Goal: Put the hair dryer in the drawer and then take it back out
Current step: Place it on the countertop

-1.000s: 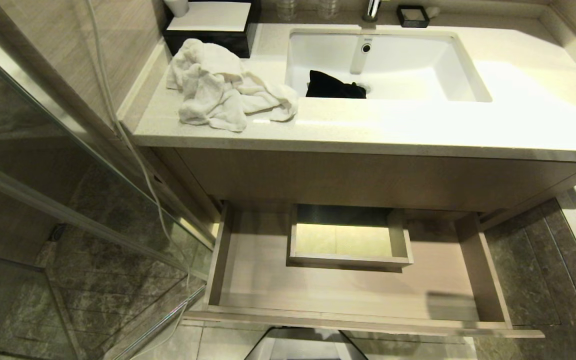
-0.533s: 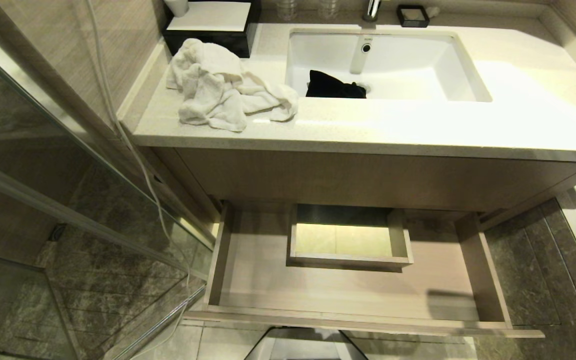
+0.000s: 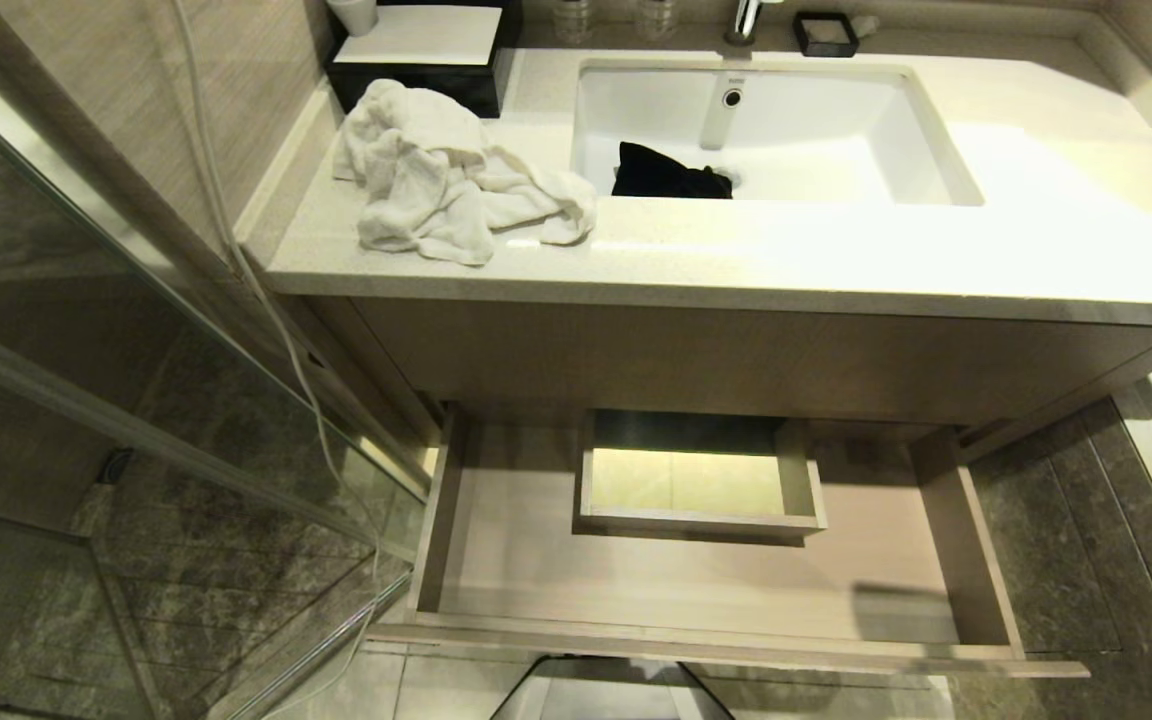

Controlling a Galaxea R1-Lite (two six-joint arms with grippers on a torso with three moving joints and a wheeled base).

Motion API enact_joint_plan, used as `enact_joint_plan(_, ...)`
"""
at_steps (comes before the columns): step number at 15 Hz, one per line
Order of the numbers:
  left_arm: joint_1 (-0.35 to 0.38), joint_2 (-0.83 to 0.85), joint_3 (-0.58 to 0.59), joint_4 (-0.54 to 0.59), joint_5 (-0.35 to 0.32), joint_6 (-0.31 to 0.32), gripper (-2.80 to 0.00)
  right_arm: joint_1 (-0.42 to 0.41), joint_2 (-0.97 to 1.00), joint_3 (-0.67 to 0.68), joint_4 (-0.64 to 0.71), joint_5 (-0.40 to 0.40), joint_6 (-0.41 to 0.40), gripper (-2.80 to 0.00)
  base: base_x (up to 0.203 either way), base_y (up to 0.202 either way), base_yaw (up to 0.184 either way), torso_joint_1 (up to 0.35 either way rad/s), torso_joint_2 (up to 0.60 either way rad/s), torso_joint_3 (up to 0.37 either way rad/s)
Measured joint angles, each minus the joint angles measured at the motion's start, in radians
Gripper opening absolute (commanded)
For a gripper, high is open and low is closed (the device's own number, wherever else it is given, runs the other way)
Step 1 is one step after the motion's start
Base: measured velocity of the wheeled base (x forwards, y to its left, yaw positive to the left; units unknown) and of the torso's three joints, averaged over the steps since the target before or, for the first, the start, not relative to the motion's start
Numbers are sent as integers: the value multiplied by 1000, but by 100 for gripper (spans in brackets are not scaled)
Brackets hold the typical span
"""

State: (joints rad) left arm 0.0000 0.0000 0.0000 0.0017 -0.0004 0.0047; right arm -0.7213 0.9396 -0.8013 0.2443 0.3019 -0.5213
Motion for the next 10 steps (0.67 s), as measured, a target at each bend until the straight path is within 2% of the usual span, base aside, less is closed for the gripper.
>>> enact_joint_plan(10, 0, 0, 0, 0, 0, 0, -280, 2, 6, -16, -7, 3, -3, -280, 0, 0, 0, 246, 15, 254)
